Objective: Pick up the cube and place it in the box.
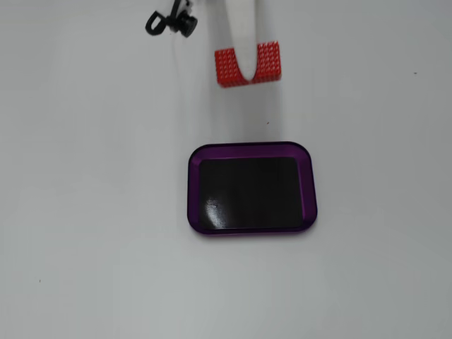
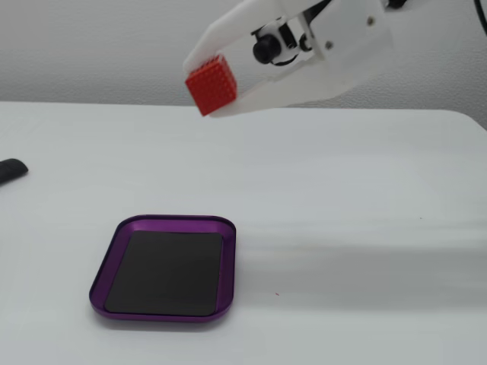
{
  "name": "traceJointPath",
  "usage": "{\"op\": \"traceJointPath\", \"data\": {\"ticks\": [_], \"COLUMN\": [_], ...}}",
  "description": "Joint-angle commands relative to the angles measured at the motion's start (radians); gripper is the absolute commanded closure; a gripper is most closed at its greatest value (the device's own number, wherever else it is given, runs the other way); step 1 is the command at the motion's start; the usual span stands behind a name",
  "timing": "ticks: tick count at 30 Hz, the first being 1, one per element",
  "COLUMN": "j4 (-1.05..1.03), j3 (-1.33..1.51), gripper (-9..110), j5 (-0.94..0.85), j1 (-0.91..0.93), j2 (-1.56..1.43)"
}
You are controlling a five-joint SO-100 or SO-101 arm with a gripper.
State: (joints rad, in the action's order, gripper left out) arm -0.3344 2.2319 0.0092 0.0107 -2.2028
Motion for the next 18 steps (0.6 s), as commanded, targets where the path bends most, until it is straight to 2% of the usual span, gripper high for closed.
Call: {"op": "traceJointPath", "data": {"ticks": [1,9,18], "j4": [0.071,0.023,0.037], "j3": [-0.060,-0.296,-0.311], "gripper": [102,102,102], "j5": [-0.028,-0.015,-0.026], "j1": [0.002,-0.021,-0.106], "j2": [0.132,0.497,0.571]}}
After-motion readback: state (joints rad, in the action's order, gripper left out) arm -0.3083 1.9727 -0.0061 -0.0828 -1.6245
